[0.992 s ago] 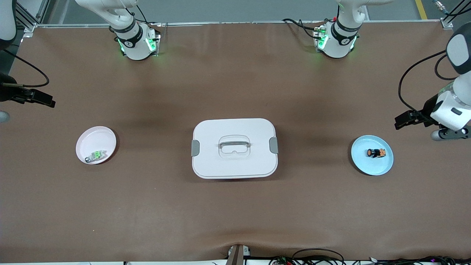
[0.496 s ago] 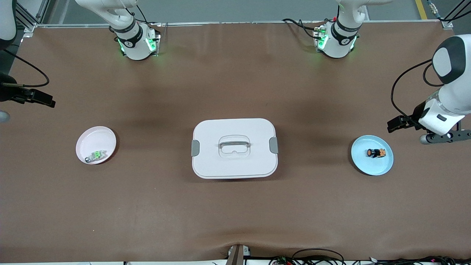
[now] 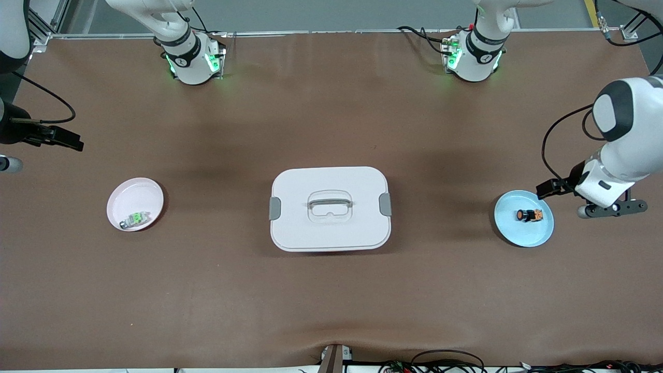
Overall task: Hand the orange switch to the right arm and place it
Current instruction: 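Lower the left gripper and grasp the orange switch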
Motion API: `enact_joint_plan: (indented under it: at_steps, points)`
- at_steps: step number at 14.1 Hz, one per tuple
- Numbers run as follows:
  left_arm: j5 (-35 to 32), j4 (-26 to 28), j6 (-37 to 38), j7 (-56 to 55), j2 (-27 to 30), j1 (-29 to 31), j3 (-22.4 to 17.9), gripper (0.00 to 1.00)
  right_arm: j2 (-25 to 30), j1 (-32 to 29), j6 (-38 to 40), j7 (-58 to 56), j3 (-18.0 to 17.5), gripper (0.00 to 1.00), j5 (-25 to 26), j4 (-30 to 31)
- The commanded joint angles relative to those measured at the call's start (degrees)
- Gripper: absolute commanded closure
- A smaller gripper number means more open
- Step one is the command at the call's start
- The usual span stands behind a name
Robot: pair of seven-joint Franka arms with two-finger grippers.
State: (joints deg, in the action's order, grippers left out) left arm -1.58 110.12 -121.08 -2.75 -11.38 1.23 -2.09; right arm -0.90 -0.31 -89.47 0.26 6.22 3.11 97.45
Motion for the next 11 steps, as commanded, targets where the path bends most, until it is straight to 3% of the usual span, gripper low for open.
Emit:
enact_joint_plan:
  at_steps: [1, 6, 11]
  points:
    - [-1.0, -0.1, -3.5, -0.2, -3.1, 2.1, 0.2, 0.00, 1.3, 0.5, 0.1, -0.4, -0.2, 0.00, -0.1, 1.2]
    - [-1.1, 0.2, -8.5, 0.8, -8.2, 2.3, 0.2, 0.00, 1.7, 2.6, 0.4, 0.5, -0.2, 0.00, -0.1, 1.2]
    - [-1.1, 5.1, -18.0, 3.4, -11.0, 2.2, 0.2, 0.00, 1.8, 2.2, 0.5, 0.4, -0.1, 0.00, -0.1, 1.0]
